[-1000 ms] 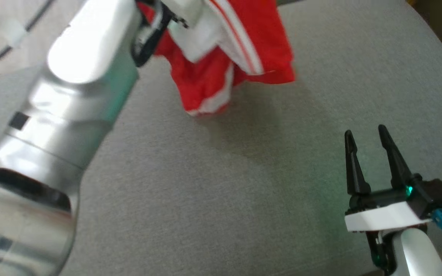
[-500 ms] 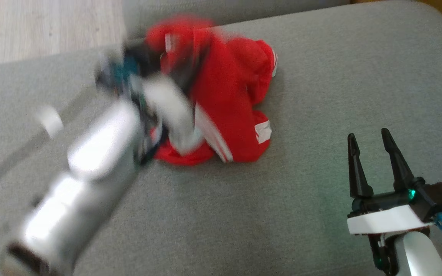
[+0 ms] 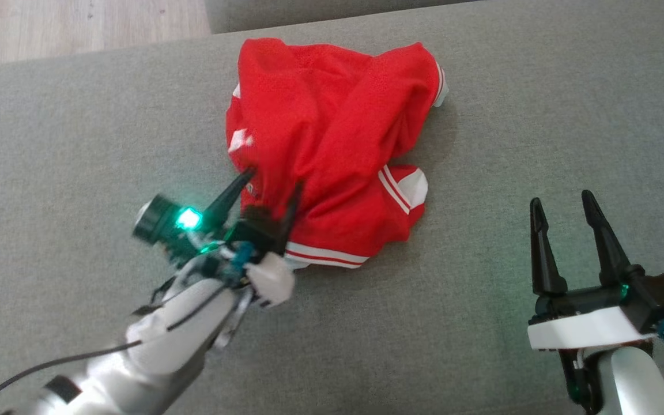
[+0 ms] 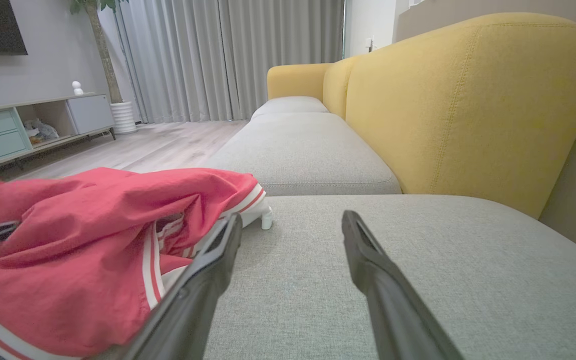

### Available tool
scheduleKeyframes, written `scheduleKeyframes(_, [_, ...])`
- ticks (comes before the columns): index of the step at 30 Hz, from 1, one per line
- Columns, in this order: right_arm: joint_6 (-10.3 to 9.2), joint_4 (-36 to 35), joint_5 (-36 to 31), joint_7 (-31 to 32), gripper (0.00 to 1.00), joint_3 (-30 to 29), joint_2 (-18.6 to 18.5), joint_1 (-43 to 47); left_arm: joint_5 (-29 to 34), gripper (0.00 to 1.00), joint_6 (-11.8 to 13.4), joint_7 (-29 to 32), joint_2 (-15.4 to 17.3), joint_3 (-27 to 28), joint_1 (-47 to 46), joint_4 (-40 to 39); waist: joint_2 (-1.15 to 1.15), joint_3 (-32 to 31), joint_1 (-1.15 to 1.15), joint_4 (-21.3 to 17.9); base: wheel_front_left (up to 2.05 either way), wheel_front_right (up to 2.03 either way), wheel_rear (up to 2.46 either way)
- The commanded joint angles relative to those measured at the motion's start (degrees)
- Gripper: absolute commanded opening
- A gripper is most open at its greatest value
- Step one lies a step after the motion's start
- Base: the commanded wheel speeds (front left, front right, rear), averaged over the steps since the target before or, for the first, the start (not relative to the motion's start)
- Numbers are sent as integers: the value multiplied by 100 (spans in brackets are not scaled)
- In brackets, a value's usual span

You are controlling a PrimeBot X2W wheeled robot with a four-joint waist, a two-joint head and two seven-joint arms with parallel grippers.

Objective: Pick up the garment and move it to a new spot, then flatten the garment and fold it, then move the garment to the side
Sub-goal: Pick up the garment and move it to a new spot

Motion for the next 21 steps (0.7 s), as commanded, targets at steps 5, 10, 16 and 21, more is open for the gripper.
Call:
scheduleKeyframes(5, [-4, -199, -86, 4, 100, 148, -26, -207, 243, 100, 99, 245, -165, 6, -723, -839, 0, 56, 0, -39, 0, 0, 0])
scheduleKeyframes(10, [-4, -184, -82, 4, 100, 242, -26, -253, 270, 100, -27, 446, -377, -111, -963, -883, 0, 108, 0, -168, 0, 0, 0])
scheduleKeyframes(16, [-4, -177, -64, 4, 100, 300, -26, -303, 384, 100, -259, 651, -647, -292, -1408, -356, 0, 255, 0, -381, 0, 0, 0])
scheduleKeyframes(21, [-4, -174, -39, 4, 100, 374, -26, -369, 523, 100, -487, 956, -866, -533, -1777, 472, 0, 403, 0, -567, 0, 0, 0])
